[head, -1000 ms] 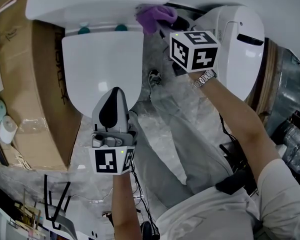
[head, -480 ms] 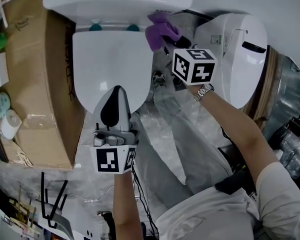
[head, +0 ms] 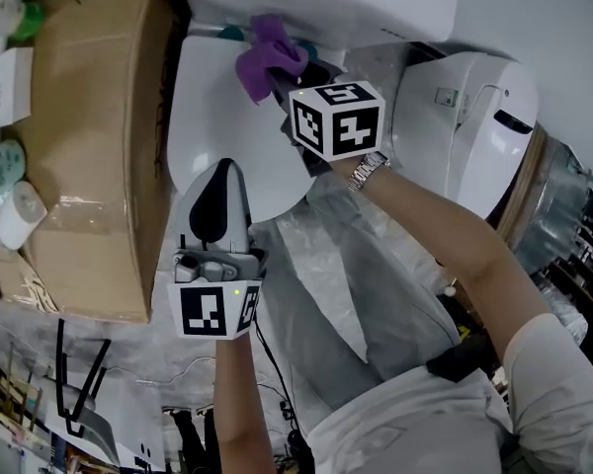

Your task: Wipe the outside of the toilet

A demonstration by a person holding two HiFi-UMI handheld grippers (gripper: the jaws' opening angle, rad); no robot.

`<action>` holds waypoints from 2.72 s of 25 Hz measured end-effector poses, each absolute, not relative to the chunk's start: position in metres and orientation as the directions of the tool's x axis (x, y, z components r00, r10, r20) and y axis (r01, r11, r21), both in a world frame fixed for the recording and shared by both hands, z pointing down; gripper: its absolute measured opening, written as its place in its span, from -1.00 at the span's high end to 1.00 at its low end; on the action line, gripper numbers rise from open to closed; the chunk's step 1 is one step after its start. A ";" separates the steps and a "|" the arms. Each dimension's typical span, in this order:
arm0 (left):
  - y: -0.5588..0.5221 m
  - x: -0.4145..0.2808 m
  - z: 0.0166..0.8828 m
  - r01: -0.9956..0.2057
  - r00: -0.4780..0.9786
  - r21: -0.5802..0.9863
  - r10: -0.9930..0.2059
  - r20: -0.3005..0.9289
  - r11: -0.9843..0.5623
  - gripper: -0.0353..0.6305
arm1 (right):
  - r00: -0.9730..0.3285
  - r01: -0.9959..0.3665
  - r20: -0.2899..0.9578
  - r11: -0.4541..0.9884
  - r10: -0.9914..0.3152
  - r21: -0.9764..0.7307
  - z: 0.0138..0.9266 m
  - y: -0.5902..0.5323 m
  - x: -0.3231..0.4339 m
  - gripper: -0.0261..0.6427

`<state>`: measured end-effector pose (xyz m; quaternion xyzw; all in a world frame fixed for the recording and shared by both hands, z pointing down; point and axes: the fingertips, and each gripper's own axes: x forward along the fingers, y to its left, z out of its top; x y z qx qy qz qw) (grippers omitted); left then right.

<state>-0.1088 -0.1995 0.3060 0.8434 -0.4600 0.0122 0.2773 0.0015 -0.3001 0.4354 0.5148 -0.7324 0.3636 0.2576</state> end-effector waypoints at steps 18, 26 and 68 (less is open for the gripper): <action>-0.194 -0.175 0.326 -0.763 0.588 0.497 -0.764 0.266 -0.413 0.88 | -0.228 -0.972 0.781 0.183 -0.581 -0.147 0.484 -0.403 -0.093 0.54; -0.191 -0.198 0.336 -0.802 0.533 0.476 -0.792 0.297 -0.360 0.88 | -0.204 -0.978 0.777 0.154 -0.596 -0.139 0.488 -0.408 -0.075 0.54; -0.167 -0.035 0.324 -0.713 0.669 0.501 -0.689 0.278 -0.490 0.88 | 0.081 -0.997 0.821 -0.031 -0.566 0.076 0.504 -0.264 0.219 0.54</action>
